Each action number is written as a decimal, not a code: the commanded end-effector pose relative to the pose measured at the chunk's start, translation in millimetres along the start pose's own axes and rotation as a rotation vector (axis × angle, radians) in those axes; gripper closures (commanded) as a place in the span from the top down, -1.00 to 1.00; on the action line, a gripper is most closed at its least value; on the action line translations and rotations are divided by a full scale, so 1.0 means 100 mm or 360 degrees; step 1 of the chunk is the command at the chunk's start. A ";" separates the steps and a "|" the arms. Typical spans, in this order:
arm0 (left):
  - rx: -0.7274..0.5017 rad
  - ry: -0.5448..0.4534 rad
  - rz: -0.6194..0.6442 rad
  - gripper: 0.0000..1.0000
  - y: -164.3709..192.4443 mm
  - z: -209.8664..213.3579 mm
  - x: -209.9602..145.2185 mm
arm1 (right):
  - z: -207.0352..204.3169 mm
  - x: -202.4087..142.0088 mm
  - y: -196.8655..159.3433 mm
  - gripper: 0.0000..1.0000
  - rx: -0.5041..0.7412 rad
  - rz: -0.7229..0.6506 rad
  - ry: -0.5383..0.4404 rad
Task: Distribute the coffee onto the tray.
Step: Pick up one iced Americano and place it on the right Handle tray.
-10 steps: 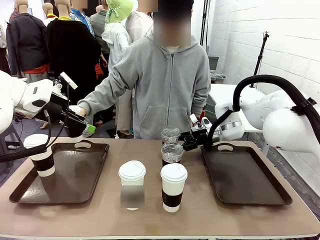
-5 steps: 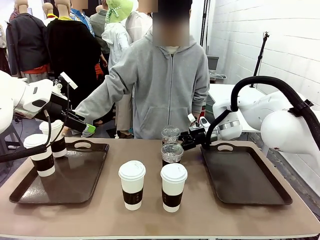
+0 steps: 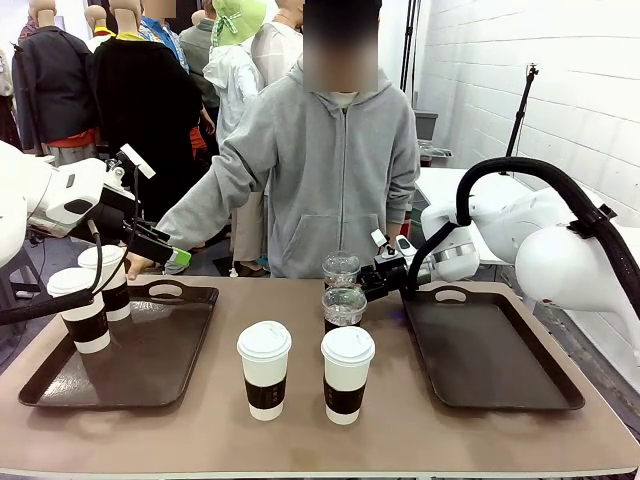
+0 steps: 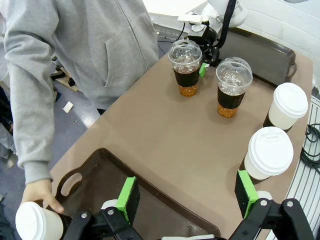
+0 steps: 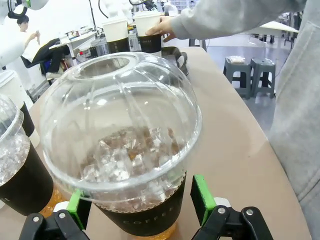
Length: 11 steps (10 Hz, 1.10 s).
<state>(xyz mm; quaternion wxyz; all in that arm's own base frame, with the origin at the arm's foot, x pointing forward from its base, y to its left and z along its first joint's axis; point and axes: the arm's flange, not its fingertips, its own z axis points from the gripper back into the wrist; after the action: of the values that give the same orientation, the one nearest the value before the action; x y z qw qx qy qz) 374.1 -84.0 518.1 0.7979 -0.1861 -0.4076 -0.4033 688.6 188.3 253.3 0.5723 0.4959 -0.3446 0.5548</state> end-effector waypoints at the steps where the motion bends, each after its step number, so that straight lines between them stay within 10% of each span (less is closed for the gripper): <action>1: -0.0010 -0.0005 0.0009 1.00 0.01 0.00 -0.02 | -0.07 0.04 -0.14 1.00 0.0034 -0.0028 0.0029; 4: -0.0010 -0.0005 0.0009 1.00 0.01 0.00 -0.02 | -0.11 0.02 -0.17 1.00 0.0054 -0.0046 0.0025; 6: -0.0010 -0.0005 0.0009 1.00 0.01 0.00 -0.02 | -0.09 0.02 -0.16 0.34 0.0066 -0.0041 -0.0031; 11: -0.0010 -0.0005 0.0009 1.00 0.01 0.00 -0.02 | 0.09 0.16 -0.05 0.34 0.0071 -0.0012 -0.0067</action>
<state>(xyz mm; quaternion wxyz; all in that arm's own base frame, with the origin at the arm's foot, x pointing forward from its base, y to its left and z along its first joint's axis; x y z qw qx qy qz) 374.1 -84.0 518.1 0.7979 -0.1861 -0.4076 -0.4032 694.3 189.8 251.0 0.5665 0.5125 -0.3363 0.5508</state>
